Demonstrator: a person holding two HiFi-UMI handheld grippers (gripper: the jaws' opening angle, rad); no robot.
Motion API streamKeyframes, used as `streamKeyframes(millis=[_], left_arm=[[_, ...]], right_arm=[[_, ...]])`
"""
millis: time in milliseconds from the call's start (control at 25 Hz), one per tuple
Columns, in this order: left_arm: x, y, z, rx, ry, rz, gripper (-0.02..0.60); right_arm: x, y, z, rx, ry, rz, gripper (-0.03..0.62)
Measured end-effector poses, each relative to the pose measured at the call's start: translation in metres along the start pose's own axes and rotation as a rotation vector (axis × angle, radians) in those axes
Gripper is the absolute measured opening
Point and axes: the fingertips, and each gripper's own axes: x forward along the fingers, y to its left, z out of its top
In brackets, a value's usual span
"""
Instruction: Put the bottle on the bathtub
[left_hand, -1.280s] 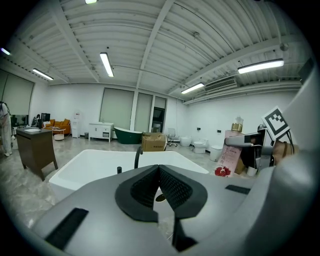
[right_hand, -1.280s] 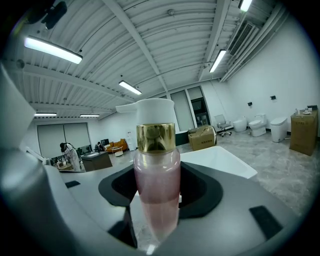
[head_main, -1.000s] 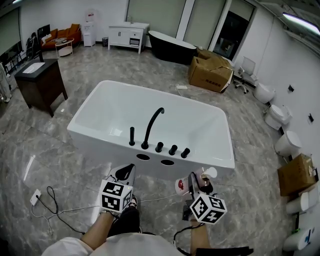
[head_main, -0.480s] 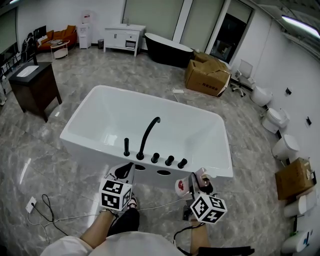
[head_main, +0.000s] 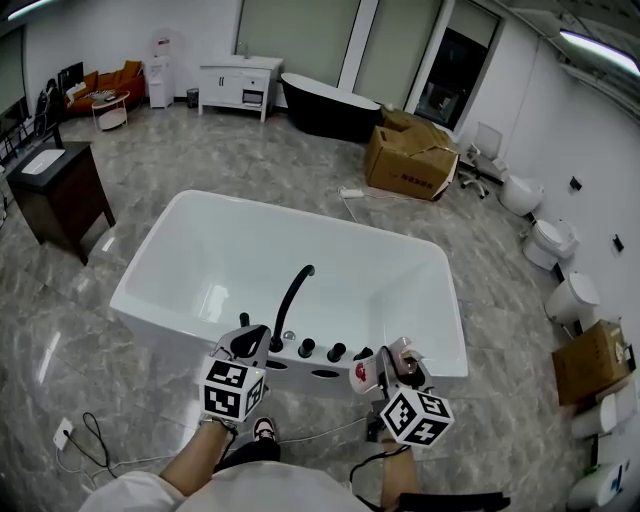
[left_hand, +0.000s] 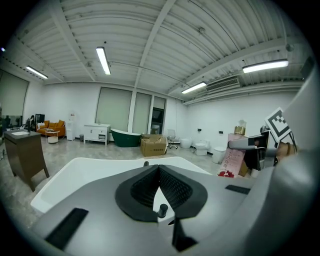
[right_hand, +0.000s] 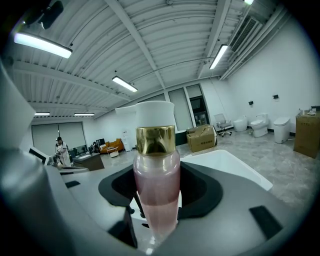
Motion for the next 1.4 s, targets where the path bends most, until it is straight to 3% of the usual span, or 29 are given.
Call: streamKeyframes(millis=[800,1080,1400], left_arm=[[0.113,0.057,0.043,0.021,0.013,-0.024,0.015],[0.13,0.065,0.028,-0.03,0.052,0.021,0.016],[0.125,0.071,0.018,-0.086,0.078,0.124,0.015]], right_arm=[[0.113,-0.019,0.04,0.014,-0.014,-0.037,0.238],[0.133,-0.023,0.039,0.001,0.025,-0.013,0.236],[0.156,-0.026,0.041,-0.028,0.079,0.074,0.236]])
